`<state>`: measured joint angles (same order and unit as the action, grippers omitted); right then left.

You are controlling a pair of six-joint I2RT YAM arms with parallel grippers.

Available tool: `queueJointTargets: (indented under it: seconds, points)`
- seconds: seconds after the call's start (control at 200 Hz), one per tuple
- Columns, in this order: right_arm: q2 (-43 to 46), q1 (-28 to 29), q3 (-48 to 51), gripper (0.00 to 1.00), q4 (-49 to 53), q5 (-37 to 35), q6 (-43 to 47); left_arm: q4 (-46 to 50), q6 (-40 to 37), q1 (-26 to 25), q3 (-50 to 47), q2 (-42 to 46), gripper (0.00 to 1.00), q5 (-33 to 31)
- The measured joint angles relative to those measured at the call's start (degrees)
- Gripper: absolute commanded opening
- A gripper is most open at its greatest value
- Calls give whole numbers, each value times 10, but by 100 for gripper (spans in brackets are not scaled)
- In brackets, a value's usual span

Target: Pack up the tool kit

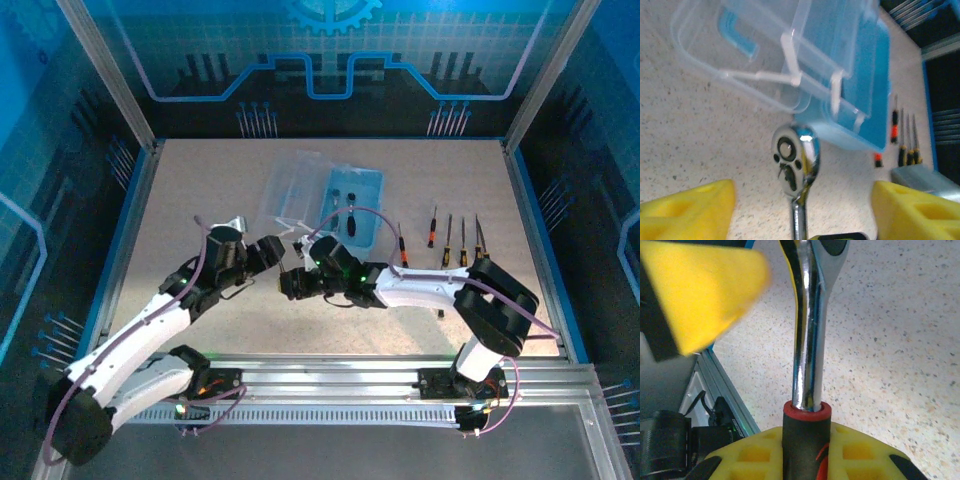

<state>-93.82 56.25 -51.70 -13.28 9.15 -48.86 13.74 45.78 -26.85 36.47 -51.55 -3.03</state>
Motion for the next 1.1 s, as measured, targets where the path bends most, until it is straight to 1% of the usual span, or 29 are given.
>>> queueJointTargets:
  seconds: [0.04,0.1,0.245,0.385,0.5,0.595,0.76,0.915,1.016,1.101]
  points:
    - [4,0,3,11,4,-1,0,10,-7,0,7,20,84,-13]
    - [10,0,8,11,10,-1,0,25,-19,0,16,49,92,-35]
    - [45,0,40,12,30,-11,5,56,-16,2,12,112,99,-103]
    - [86,0,49,13,73,-24,24,91,33,5,-27,122,99,-150]
    - [125,-2,44,13,105,-31,48,96,70,5,-74,121,99,-152]
    - [141,-11,28,13,130,-31,68,96,98,5,-97,117,99,-152]
    - [148,-64,-12,12,167,-29,98,68,124,5,-112,110,99,-134]
    - [159,-147,-39,12,210,-34,129,21,141,5,-142,96,99,-108]
    - [171,-201,-46,12,238,-65,147,0,154,4,-160,78,99,-93]
    - [174,-231,-52,12,258,-87,158,-6,159,4,-168,72,99,-85]
